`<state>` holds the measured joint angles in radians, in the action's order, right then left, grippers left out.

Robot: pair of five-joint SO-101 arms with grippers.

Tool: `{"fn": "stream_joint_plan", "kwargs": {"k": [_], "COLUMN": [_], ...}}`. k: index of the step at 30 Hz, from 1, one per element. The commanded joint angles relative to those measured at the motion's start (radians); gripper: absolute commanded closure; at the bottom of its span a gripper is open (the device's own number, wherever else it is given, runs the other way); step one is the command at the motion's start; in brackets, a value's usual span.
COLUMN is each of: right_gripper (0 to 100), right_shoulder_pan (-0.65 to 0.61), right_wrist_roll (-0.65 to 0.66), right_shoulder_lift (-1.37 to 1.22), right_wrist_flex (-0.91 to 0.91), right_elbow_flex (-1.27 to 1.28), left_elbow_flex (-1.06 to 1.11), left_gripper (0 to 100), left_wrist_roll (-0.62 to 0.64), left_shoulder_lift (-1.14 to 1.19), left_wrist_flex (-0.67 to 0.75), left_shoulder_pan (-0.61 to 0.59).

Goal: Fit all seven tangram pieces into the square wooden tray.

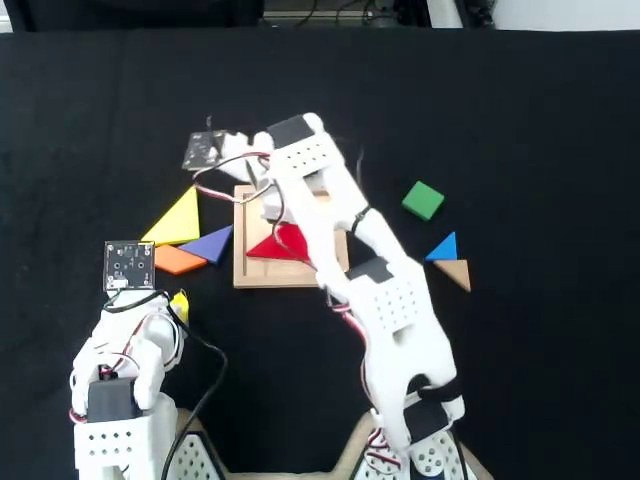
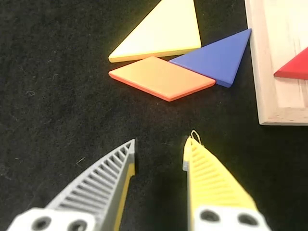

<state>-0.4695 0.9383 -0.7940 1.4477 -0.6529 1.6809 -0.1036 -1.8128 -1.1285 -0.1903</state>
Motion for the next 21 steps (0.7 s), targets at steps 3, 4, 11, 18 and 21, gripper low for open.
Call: {"fn": "stream_joint_plan", "kwargs": {"k": [3, 4, 11, 18, 21], "right_gripper": [98.8, 98.8, 98.8, 98.8, 98.8], "right_shoulder_pan": [0.063, 0.063, 0.063, 0.072, 0.083], "right_wrist_roll": [-0.012, -0.012, -0.014, -0.011, -0.009], "right_shoulder_lift": [-0.016, -0.016, -0.019, -0.054, -0.076], "right_wrist_flex": [-0.021, -0.021, -0.028, -0.028, -0.029], "right_elbow_flex": [-0.096, -0.108, -0.124, -0.128, -0.128], "left_elbow_flex": [0.018, 0.018, 0.018, 0.018, 0.018], "left_gripper": [83, 83, 83, 83, 83], "left_wrist_roll": [-0.011, -0.011, -0.011, -0.011, -0.011], "left_shoulder_lift": [-0.008, -0.008, -0.008, -0.008, -0.008], "left_wrist_flex": [-0.006, -0.006, -0.006, -0.006, -0.006], "left_shoulder_pan": [-0.010, -0.010, -0.010, -0.010, -0.010]}}
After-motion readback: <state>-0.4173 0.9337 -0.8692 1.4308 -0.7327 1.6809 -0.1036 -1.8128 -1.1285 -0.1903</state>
